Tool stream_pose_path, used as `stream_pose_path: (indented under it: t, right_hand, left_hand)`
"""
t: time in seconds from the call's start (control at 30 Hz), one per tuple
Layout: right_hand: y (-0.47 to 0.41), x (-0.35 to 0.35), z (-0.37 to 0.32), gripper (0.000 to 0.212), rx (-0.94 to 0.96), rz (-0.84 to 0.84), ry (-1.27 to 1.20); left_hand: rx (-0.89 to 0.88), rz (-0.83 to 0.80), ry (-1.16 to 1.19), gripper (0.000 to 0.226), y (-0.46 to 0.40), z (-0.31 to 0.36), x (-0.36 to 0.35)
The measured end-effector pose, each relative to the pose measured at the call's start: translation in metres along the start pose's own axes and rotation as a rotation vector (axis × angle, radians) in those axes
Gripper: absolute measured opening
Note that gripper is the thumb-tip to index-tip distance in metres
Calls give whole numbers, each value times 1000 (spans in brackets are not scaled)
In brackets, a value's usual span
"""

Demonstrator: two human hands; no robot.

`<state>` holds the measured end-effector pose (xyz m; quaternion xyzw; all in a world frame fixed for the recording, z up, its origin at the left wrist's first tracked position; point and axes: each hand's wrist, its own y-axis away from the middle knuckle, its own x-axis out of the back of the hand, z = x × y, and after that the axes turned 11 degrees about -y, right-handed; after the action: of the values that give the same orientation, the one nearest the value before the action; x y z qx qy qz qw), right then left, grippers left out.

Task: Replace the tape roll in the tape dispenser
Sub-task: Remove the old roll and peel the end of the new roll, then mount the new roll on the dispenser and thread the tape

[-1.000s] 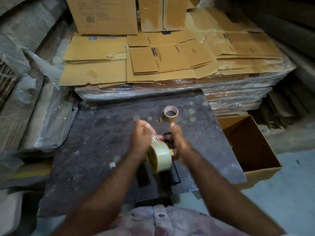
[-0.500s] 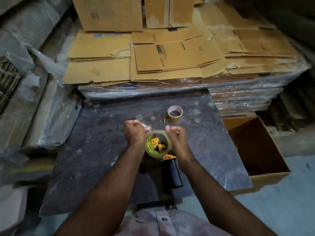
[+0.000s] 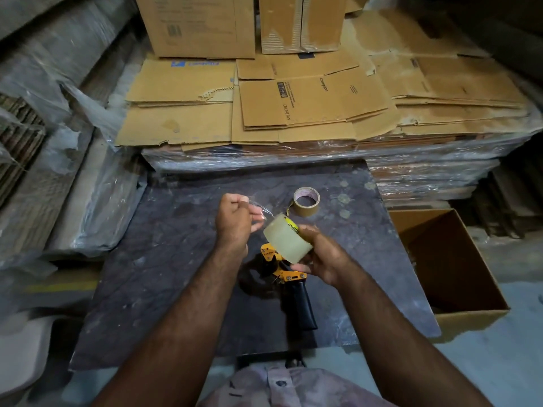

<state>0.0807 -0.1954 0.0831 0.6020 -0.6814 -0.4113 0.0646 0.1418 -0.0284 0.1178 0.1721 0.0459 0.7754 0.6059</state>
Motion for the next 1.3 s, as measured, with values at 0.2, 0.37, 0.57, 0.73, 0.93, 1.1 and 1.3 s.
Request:
stream_pose_path:
  t: [0.2, 0.37, 0.57, 0.73, 0.93, 1.1, 1.3]
  right_hand:
    - [11, 5, 0, 57, 18, -195, 145]
    - [12, 8, -7, 45, 35, -106, 319]
    - [7, 20, -16, 50, 11, -105, 478]
    - [9, 16, -27, 47, 6, -104, 520]
    - [-3, 15, -34, 70, 115, -60, 658]
    - [-37, 34, -20, 90, 456, 144, 1058]
    - [-64, 43, 2, 101, 435, 166, 1394]
  left_hand:
    - [128, -29, -30, 14, 0, -10, -6]
    - [200, -73, -5, 23, -6, -7, -8]
    - [111, -342, -105, 36, -17, 2, 12]
    - [-78, -577, -269, 31, -21, 0, 21]
    - [-191, -451, -212, 7, -25, -11, 9]
    - [-119, -495, -299, 5, -19, -59, 9]
    - [-186, -471, -592, 12, -8, -107, 11]
